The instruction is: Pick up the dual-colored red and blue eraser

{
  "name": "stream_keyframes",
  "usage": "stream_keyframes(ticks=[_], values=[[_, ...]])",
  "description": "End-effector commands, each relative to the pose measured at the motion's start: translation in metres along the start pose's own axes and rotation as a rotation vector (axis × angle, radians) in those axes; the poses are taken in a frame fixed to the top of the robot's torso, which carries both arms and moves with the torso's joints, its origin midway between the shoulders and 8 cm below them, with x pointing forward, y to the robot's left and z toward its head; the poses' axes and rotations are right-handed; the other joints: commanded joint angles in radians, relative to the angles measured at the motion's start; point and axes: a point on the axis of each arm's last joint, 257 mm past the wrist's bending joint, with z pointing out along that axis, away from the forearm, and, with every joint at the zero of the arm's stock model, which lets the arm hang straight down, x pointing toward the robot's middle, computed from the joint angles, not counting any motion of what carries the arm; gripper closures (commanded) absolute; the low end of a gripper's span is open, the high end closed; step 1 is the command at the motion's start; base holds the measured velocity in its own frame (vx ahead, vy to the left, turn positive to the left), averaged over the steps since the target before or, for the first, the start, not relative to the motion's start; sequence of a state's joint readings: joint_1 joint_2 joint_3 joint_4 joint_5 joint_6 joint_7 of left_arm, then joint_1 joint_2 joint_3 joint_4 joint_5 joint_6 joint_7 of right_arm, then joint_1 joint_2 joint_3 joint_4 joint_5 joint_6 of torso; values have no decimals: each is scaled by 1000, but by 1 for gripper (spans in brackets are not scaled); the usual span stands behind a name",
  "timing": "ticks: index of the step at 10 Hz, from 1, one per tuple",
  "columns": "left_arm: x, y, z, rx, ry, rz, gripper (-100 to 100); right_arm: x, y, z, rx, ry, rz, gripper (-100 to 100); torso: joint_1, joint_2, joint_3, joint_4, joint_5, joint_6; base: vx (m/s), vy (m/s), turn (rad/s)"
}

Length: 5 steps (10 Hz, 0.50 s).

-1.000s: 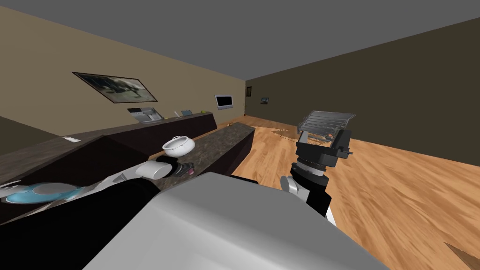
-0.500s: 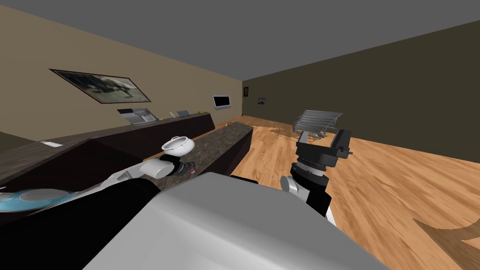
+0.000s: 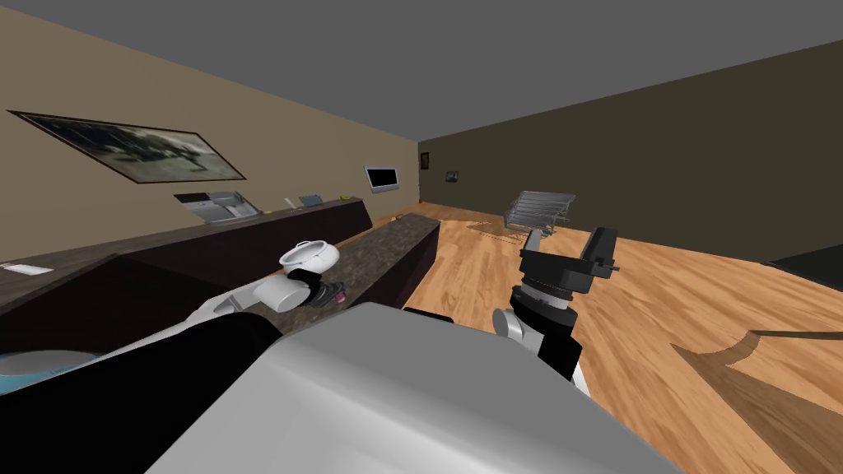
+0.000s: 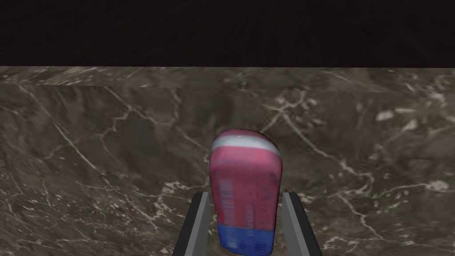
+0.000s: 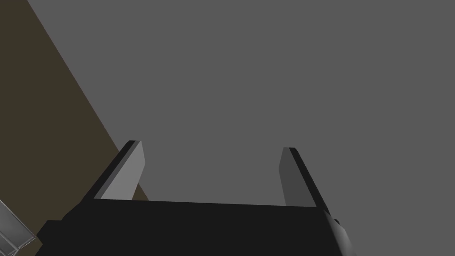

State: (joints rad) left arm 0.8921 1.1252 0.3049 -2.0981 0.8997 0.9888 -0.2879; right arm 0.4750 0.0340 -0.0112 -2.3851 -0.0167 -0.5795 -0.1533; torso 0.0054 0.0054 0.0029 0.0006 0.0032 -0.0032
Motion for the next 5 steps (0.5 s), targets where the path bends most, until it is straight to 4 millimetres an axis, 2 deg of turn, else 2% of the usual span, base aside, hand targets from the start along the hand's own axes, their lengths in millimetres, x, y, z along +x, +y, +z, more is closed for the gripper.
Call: stream_keyframes(ticks=[1,3,4,5], values=[[0,0,-1,-2,-1,-29,100,0,0,0,0,0,0,0,0,0,0,0,0,0,-30,20,14],[1,-5,-3,-6,-11,-54,100,0,0,0,0,0,0,0,-1,-2,-1,0,0,1,-68,21,-132],[1,-5,-3,-5,-10,-38,100,0,0,0,0,0,0,0,-1,-1,-1,0,0,0,-29,8,-14],[1,-5,-3,-5,-10,-43,0,0,0,0,0,0,0,0,-1,-3,-1,0,0,0,-5,1,4]])
